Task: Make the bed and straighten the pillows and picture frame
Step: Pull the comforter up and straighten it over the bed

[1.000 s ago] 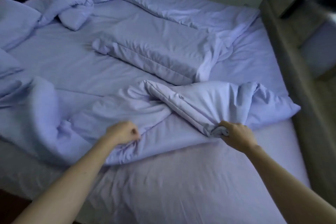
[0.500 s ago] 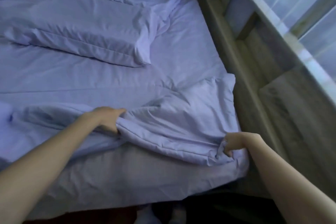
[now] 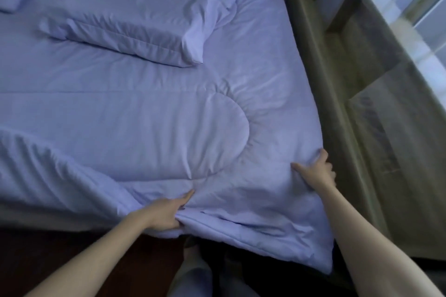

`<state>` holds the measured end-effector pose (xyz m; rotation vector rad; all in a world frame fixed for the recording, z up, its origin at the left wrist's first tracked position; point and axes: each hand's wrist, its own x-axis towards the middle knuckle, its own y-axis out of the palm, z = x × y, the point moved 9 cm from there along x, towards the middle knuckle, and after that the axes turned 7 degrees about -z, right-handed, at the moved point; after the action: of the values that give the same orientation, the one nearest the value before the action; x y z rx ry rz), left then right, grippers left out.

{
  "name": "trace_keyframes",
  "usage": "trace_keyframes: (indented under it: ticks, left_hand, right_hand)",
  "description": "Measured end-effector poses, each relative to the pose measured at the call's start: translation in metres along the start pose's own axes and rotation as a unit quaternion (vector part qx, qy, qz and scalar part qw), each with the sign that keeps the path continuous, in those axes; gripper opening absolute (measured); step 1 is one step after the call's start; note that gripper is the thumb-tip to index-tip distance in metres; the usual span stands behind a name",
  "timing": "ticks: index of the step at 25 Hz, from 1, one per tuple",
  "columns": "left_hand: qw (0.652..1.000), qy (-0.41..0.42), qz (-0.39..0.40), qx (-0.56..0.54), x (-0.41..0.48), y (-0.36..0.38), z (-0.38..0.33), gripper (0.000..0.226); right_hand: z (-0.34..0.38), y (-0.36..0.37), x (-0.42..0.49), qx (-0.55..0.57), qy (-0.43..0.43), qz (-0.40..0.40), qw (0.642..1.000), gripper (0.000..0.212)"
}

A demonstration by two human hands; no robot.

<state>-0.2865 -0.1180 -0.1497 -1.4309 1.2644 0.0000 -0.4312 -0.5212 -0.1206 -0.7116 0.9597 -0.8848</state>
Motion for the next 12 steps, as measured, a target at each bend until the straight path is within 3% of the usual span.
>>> trace_keyframes:
  ticks: [3,7,10,12]
  left_hand:
    - [0.997,-0.003,-0.076,-0.014,-0.022,0.013,0.002,0.09]
    - [0.998,-0.032,-0.036,0.045,-0.024,0.045,-0.005,0.081]
    - [0.998,-0.05,-0.036,0.012,-0.034,0.063,-0.02,0.084]
    - [0.986,-0.027,-0.16,0.041,-0.047,0.064,-0.039,0.107]
  right_hand:
    - [-0.019,-0.01,0.008,0.013,0.061,-0.031,0.998,0.086]
    - [-0.026,-0.025,0.022,-0.022,0.02,0.026,0.999,0.048]
    - [-0.006,-0.053,0.014,-0.027,-0.078,-0.102,0.991,0.02]
    - [-0.003,-0.069,-0.002,-0.003,-0.117,-0.186,0.975,0.017]
